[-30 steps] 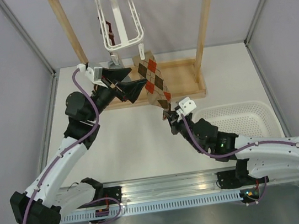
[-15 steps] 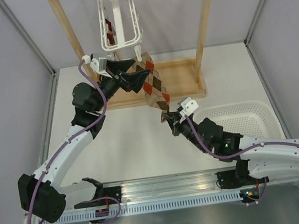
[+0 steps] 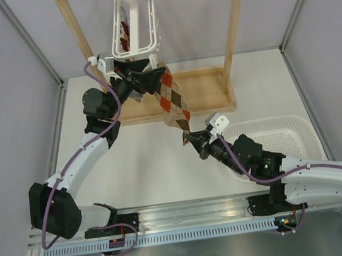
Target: Remove the socks clipped to the hanger
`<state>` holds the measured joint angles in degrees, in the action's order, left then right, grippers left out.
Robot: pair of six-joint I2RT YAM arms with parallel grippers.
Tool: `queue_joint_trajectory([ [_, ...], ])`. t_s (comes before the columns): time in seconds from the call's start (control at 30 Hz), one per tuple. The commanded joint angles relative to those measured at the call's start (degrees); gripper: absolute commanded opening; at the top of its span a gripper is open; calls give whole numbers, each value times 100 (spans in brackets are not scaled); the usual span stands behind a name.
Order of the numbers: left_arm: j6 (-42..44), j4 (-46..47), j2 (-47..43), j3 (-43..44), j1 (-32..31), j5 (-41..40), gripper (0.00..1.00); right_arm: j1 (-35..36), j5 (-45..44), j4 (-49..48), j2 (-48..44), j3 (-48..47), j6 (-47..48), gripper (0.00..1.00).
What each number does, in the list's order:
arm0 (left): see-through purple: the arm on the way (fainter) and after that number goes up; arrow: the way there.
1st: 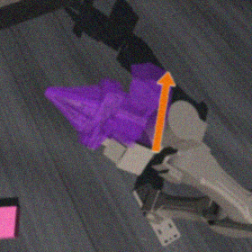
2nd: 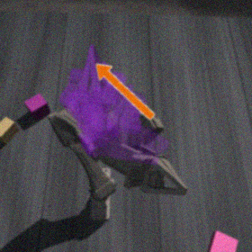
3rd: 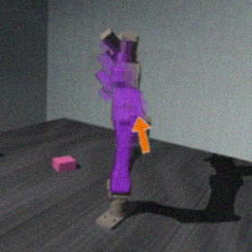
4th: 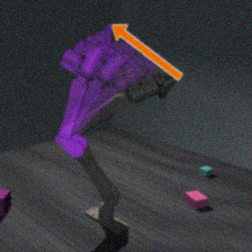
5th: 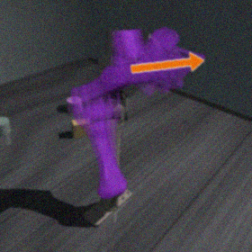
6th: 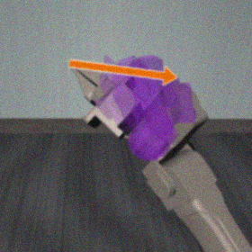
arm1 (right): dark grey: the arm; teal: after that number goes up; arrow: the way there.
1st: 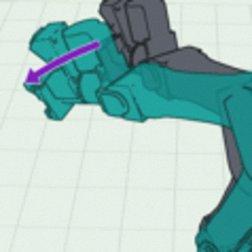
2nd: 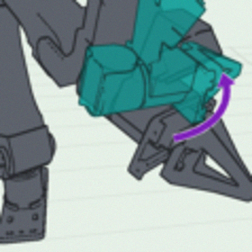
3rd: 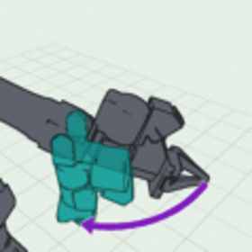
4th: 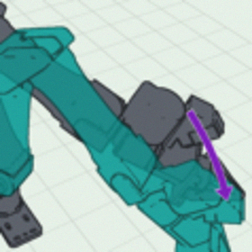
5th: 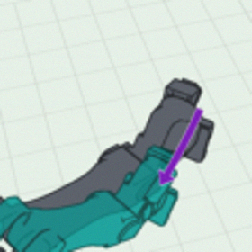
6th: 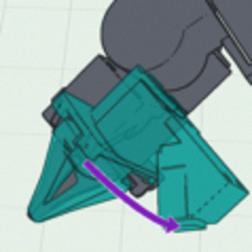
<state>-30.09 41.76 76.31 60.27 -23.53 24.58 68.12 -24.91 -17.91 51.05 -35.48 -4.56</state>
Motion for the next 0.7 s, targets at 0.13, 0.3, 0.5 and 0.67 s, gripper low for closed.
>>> queue_joint_trajectory([
  [0.13, -498, 754, 182, 354, 50, 284, 98, 35, 469, 7, 37, -152, -142, 1],
  [0.3, -726, 966, 340, 406, 94, 424, 98, 26, 636, -28, 28, -161, -186, 1],
  [0.5, -920, 869, 560, 495, 217, 425, 98, 26, 706, 42, -68, -196, -203, 1],
  [0.67, -815, 632, 621, 468, 270, 372, 98, 35, 820, 68, -112, -204, -186, 1],
])
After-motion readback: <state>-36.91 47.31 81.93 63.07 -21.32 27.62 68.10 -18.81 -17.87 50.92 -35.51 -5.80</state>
